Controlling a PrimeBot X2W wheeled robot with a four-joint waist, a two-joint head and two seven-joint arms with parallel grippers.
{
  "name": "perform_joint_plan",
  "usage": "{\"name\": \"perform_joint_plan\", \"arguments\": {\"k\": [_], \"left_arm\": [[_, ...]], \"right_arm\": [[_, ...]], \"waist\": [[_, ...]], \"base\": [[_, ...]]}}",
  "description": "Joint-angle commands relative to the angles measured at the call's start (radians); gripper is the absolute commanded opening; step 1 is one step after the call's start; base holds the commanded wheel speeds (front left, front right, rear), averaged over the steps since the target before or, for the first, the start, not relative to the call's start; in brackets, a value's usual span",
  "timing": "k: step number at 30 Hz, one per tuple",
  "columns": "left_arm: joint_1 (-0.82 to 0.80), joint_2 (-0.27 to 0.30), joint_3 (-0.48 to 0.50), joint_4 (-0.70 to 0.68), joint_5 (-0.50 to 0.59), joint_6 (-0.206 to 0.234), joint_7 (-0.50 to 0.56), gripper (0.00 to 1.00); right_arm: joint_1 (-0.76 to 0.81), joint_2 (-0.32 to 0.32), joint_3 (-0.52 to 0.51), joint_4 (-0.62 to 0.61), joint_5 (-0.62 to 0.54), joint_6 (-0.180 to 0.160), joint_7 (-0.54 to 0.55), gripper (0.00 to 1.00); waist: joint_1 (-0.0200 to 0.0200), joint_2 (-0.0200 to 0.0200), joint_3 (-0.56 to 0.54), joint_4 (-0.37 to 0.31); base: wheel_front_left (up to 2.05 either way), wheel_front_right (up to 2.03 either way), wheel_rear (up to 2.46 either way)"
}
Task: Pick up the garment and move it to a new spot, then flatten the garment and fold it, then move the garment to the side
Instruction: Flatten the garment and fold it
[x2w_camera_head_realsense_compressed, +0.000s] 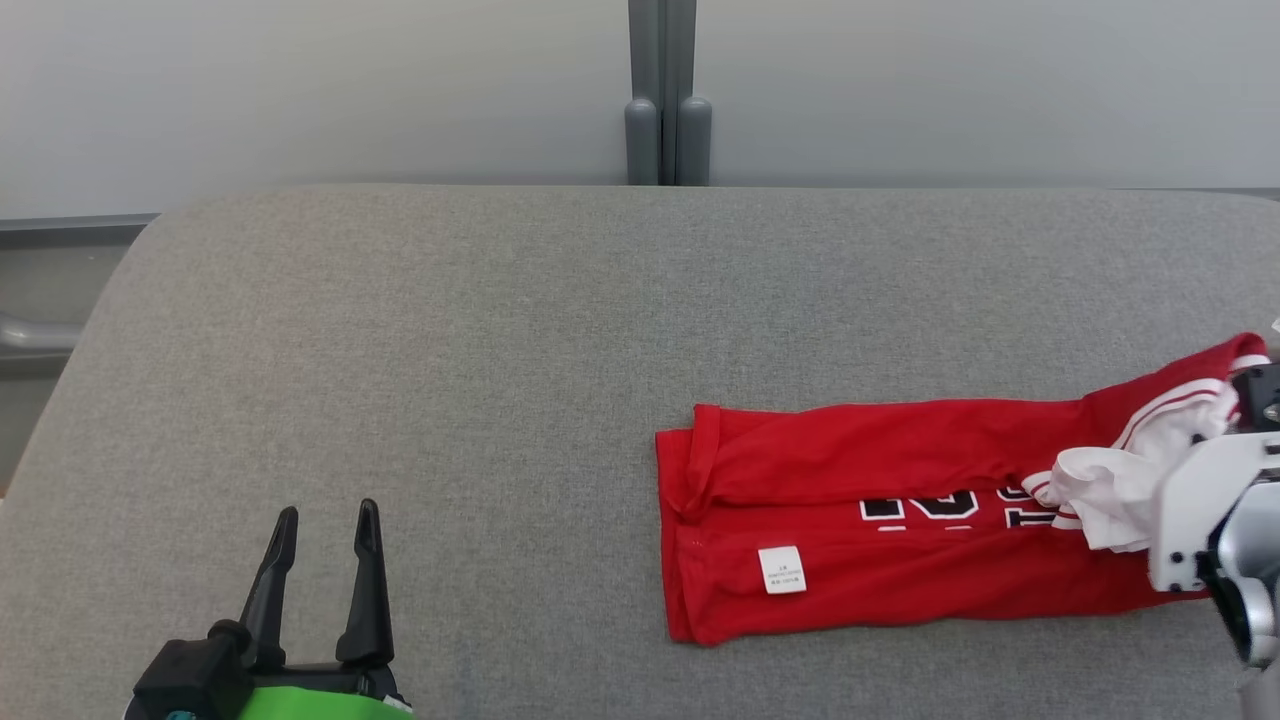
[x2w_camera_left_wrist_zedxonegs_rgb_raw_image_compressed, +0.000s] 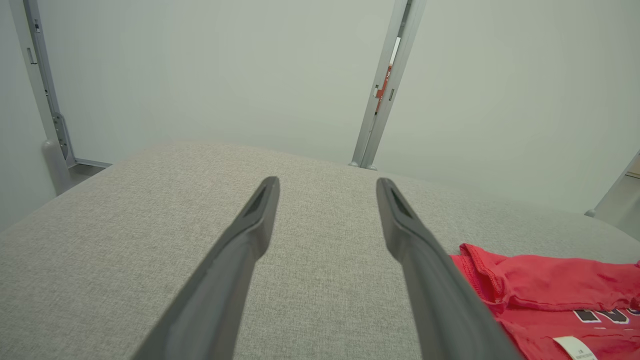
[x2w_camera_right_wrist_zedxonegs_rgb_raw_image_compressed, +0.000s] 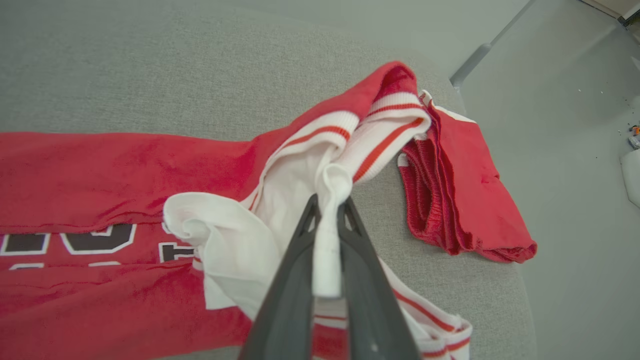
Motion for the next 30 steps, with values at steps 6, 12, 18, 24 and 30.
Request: {"name": "perform_joint_plan", "arguments": {"k": [6, 12, 18, 24, 30], "left_arm": [[0.011, 0.002, 0.002, 0.008, -0.006, -0.003, -0.003, 1.0], [-0.012, 0.002, -0.017, 0.013, -0.001, -0.003, -0.003, 1.0], [-0.024, 0.002, -0.046, 0.02, 0.0, -0.003, -0.003, 1.0], [-0.03, 0.002, -0.062, 0.027, 0.0, -0.003, -0.003, 1.0], [-0.032, 0.002, -0.066, 0.026, -0.002, -0.003, -0.003, 1.0]], "right_arm": [[-0.005, 0.076, 0.278, -0.057, 0.084, -0.002, 0.083, 0.0], [-0.114, 0.148, 0.45, 0.085, 0.109, -0.002, 0.059, 0.0], [-0.216, 0.182, 0.514, 0.26, 0.159, -0.002, -0.006, 0.0], [-0.285, 0.182, 0.593, 0.36, 0.245, -0.002, -0.066, 0.0], [-0.308, 0.182, 0.638, 0.415, 0.296, -0.002, -0.101, 0.0]], "waist": [[0.0, 0.0, -0.008, 0.011], [0.0, 0.0, 0.002, 0.04], [0.0, 0.0, 0.012, 0.09], [0.0, 0.0, 0.022, 0.133], [0.0, 0.0, 0.03, 0.151]], "base": [[0.0, 0.0, 0.0], [0.0, 0.0, 0.0], [0.0, 0.0, 0.0], [0.0, 0.0, 0.0], [0.0, 0.0, 0.0]]}}
